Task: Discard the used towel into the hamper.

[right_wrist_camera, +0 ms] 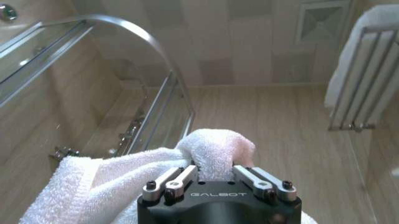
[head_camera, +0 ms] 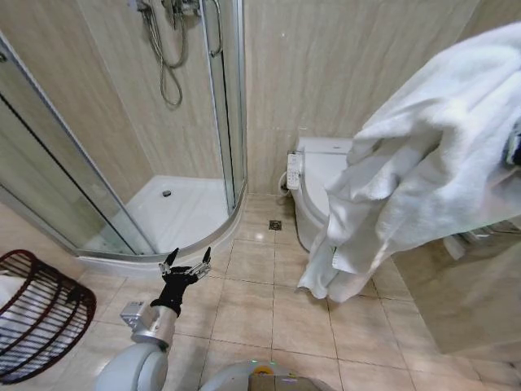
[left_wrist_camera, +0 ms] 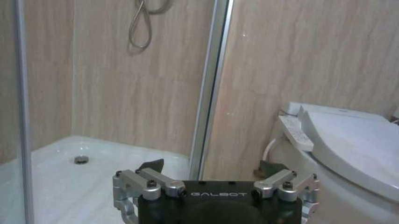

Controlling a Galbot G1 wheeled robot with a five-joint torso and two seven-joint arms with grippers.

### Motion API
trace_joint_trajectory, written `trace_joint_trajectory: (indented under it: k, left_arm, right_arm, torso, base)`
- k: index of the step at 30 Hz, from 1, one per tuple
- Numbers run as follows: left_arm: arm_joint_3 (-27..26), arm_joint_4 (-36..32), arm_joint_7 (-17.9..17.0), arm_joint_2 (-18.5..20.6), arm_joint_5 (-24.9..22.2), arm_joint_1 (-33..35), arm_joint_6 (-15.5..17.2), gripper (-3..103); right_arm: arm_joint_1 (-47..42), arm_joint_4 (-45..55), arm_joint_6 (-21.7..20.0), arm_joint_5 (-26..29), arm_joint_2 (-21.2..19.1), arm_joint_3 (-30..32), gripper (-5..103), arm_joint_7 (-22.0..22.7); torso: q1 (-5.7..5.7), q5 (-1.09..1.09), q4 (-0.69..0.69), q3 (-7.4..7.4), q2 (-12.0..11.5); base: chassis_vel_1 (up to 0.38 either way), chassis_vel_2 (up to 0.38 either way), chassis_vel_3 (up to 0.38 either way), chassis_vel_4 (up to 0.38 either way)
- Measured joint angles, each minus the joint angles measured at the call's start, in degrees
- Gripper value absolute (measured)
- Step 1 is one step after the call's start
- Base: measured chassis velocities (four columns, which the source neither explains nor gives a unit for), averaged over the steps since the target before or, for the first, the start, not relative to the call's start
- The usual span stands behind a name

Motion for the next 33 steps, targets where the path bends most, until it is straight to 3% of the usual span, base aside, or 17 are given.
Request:
trace_joint_trajectory:
  k: [9,21,33]
  left_arm:
    - [0.0,0.0,0.0,0.0,0.0,0.0,0.0,100]
    - [0.0,0.0,0.0,0.0,0.0,0.0,0.0,100]
    - [0.0,0.0,0.0,0.0,0.0,0.0,0.0,100]
  right_arm:
    - [-0.2,0.0,1.9,-0.6,0.3,0.7,13,0.7]
    - [-0.3,0.1,4.8,-5.4,-0.9,2.0,13,0.6]
    - [-0.2,0.1,3.7,-1.4,-1.5,2.2,13,2.4]
  torso:
    - [0.7,0.0,0.0,1.36,2.1]
    - [1.66,0.0,0.0,3.26,4.9]
    - [2.6,0.01,0.0,5.01,7.6]
  base:
    - [0.0,0.0,0.0,0.0]
    - [0.0,0.0,0.0,0.0]
    - [0.0,0.0,0.0,0.0]
